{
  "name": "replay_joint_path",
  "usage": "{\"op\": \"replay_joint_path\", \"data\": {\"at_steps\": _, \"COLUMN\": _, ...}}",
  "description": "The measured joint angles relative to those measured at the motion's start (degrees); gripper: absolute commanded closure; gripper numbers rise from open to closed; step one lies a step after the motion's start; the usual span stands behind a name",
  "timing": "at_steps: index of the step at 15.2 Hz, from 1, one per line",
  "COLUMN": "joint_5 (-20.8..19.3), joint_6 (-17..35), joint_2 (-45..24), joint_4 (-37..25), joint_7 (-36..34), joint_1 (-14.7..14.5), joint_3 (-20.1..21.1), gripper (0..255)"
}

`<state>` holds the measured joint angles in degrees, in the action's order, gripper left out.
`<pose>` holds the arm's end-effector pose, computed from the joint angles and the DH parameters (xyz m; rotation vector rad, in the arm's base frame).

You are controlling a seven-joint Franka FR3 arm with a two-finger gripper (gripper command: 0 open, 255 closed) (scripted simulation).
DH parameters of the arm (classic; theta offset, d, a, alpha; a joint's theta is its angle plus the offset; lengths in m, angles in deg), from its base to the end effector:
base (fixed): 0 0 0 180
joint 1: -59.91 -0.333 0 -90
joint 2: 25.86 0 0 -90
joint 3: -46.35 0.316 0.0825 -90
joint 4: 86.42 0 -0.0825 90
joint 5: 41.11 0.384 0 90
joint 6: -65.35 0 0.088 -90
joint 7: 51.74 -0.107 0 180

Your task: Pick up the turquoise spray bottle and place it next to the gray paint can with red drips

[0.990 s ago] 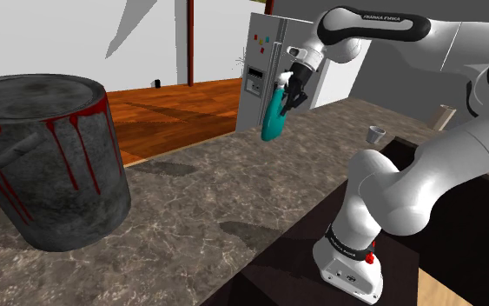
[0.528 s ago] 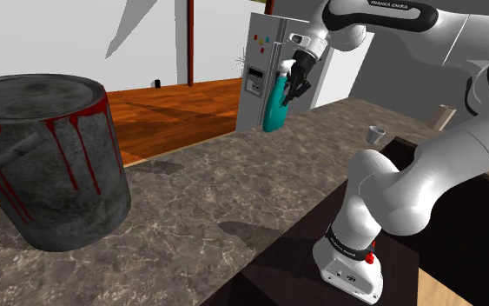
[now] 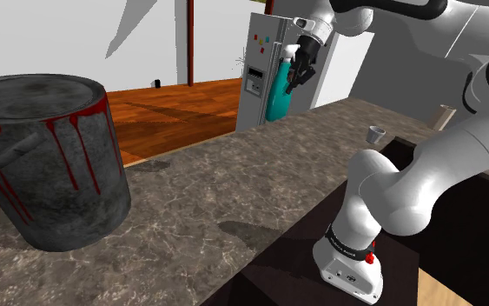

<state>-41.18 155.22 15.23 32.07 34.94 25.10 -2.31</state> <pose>0.3690 -0.1874 0.5958 -2.0984 -1.7781 -0.5448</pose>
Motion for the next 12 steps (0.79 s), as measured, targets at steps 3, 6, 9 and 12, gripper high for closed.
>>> {"op": "replay_joint_path", "data": {"at_steps": 3, "joint_5": 0.5, "joint_6": -1.77, "joint_2": -0.44, "joint_4": -2.28, "joint_7": -0.63, "joint_1": -0.43, "joint_3": 0.45, "gripper": 255}}
{"op": "replay_joint_path", "data": {"at_steps": 6, "joint_5": 1.03, "joint_6": -3.75, "joint_2": -1.12, "joint_4": -5.01, "joint_7": -1.17, "joint_1": -1.03, "joint_3": 0.67, "gripper": 255}}
{"op": "replay_joint_path", "data": {"at_steps": 9, "joint_5": 1.61, "joint_6": -5.7, "joint_2": -1.93, "joint_4": -7.85, "joint_7": -1.69, "joint_1": -1.72, "joint_3": 0.78, "gripper": 255}}
{"op": "replay_joint_path", "data": {"at_steps": 12, "joint_5": 2.16, "joint_6": -7.81, "joint_2": -2.79, "joint_4": -10.86, "joint_7": -2.16, "joint_1": -2.43, "joint_3": 0.78, "gripper": 255}}
